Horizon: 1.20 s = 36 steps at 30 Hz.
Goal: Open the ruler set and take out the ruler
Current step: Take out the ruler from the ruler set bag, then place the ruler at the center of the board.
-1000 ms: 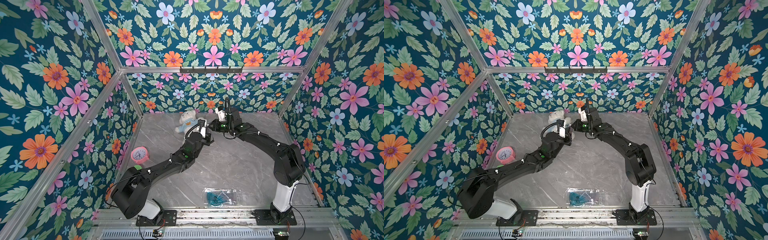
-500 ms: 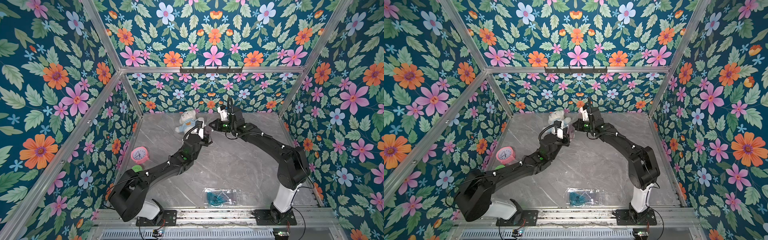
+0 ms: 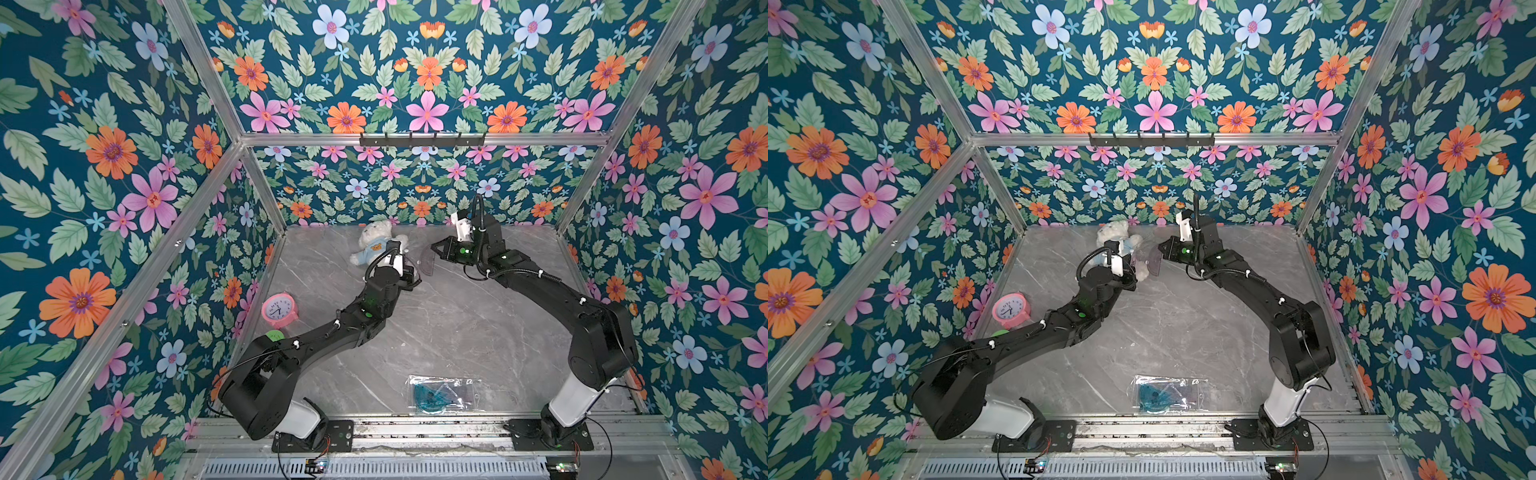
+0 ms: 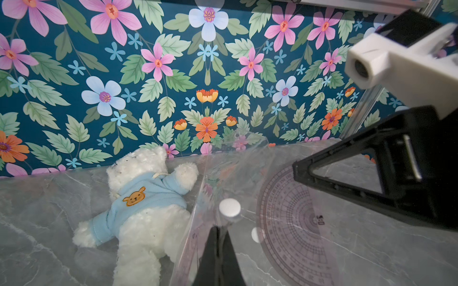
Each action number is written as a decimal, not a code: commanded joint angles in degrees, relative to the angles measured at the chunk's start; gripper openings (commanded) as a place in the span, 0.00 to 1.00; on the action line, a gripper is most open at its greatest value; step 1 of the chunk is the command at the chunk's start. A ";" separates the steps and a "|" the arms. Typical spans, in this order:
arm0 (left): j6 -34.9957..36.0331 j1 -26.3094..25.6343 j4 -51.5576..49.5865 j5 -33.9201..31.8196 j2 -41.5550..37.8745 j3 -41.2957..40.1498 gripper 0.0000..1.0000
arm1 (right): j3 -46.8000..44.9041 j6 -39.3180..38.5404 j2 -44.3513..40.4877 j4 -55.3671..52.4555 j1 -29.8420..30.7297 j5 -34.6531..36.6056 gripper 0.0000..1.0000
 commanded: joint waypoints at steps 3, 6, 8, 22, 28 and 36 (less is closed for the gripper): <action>-0.72 0.34 2.08 -0.29 -0.18 0.04 0.00 | -1.27 3.65 -1.33 5.58 -1.13 -4.03 0.05; -0.76 0.67 2.19 -0.42 -0.69 -0.28 0.00 | -2.66 4.75 -2.24 7.13 -2.27 -5.94 0.04; -0.80 0.89 2.18 -0.54 -1.16 -0.49 0.00 | -3.91 5.85 -3.01 8.35 -3.29 -7.12 0.04; -0.60 2.46 4.66 -1.26 -5.70 -3.98 0.00 | -12.73 21.57 -1.44 18.19 -6.63 8.94 0.03; 0.57 2.50 3.89 -1.04 -7.54 -4.53 0.00 | -12.73 31.34 7.24 30.21 -7.50 15.92 0.03; 1.50 2.52 2.57 -0.61 -8.37 -3.41 0.00 | -4.51 31.46 16.77 27.96 -9.23 17.11 0.03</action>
